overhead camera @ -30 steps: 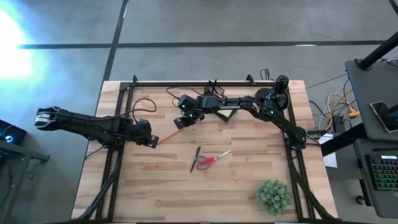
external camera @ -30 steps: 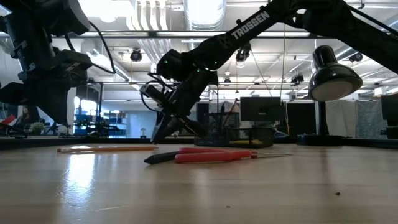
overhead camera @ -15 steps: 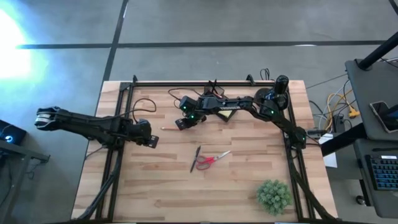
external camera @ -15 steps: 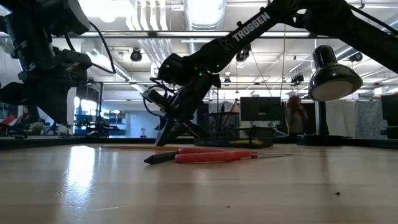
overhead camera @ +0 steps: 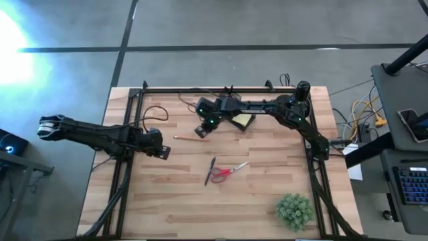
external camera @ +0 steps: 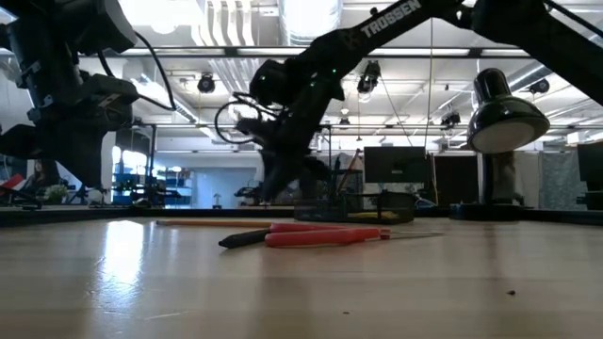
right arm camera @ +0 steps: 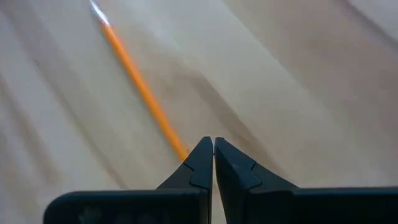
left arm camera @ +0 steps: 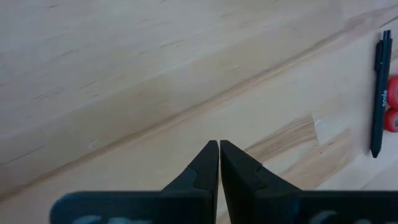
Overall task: Pick and place office supplies into organizer
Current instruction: Put the pencil into the desk organizer
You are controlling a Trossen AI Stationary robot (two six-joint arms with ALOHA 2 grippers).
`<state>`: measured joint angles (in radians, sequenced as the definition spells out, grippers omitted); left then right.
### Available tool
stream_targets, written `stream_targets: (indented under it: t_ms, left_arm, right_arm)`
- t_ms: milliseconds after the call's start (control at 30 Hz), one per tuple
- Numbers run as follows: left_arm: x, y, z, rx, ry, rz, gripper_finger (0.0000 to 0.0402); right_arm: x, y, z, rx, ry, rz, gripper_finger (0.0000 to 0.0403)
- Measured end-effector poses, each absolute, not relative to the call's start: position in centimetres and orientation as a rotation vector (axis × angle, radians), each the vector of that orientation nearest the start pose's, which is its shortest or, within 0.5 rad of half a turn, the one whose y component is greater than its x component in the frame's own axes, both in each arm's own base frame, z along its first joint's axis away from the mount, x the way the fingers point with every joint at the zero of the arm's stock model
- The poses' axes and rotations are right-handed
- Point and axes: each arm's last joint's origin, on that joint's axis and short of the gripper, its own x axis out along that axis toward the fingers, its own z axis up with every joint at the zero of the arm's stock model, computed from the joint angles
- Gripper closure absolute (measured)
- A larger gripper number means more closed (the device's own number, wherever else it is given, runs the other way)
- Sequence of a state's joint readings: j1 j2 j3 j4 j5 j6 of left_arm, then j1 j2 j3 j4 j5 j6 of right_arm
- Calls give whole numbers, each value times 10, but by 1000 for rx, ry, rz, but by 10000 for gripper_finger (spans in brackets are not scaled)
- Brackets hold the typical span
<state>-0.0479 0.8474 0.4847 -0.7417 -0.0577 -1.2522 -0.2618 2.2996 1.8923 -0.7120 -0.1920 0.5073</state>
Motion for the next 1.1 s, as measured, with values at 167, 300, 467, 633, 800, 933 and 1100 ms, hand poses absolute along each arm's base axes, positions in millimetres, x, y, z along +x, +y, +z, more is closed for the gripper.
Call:
stream_targets:
  t_ms: [167, 300, 467, 633, 800, 933, 1100]
  left_arm:
    - [139, -5, 184, -1045, 941, 681, 402]
    - [139, -5, 184, -1031, 947, 673, 402]
    - [139, -5, 184, -1031, 947, 674, 402]
    - [139, -5, 184, -1028, 948, 672, 402]
    - [139, -5, 184, -1026, 948, 670, 402]
    - [139, -5, 184, -1026, 948, 670, 402]
    - [139, -5, 184, -1026, 949, 671, 402]
  right_arm:
    - [463, -104, 164, 556, 1226, -246, 392]
    - [463, -89, 158, 502, 1272, -202, 392]
    - [464, -82, 161, 485, 1262, -223, 392]
    - [465, -82, 160, 469, 1254, -245, 392]
    - [469, -83, 158, 484, 1212, -253, 392]
    - [470, -83, 156, 503, 1195, -263, 392]
    - [466, -81, 145, 501, 1212, -275, 392]
